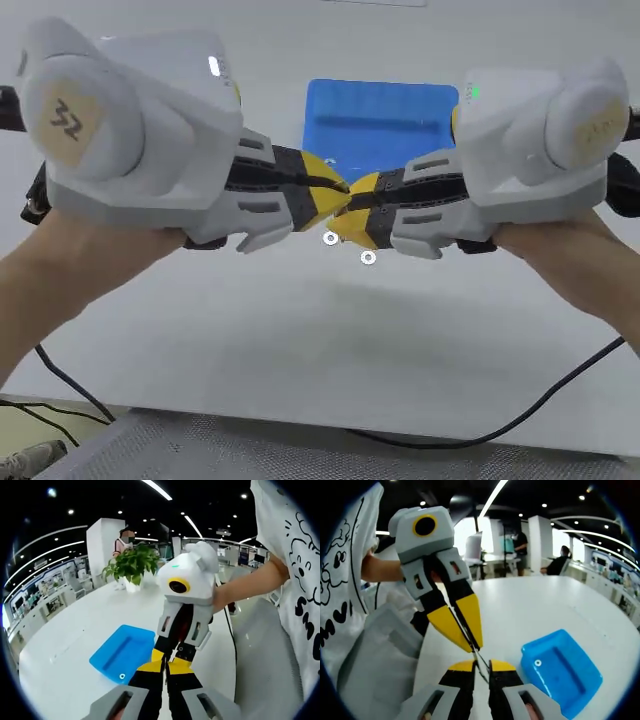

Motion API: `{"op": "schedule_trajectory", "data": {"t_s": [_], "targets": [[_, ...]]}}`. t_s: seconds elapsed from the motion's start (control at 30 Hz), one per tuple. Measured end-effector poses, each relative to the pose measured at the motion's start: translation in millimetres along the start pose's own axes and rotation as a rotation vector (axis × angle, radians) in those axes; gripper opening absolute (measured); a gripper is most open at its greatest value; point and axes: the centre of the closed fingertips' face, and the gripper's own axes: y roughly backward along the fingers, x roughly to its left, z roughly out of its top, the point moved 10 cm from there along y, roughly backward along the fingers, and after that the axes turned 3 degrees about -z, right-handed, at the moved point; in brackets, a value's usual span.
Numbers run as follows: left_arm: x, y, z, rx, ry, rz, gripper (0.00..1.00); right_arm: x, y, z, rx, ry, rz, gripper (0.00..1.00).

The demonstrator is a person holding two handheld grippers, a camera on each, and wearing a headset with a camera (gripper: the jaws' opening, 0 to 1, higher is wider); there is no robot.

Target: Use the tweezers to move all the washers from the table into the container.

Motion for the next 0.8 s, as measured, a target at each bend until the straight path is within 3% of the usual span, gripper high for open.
{"op": "schedule_trajectory", "data": {"t_s": [0.33, 0.8], "targets": [[5.3, -6.7, -7.8, 0.043, -0.031, 0.005, 0.00, -8.5, -10.1, -8.2, -0.002, -0.021, 0.010, 0.07], [8.3, -11.2, -16.7, 0.084, -0.021, -0.008, 0.00, -11.5, -19.9, -16.5, 0.004, -0.060, 0.028, 0.07]]}}
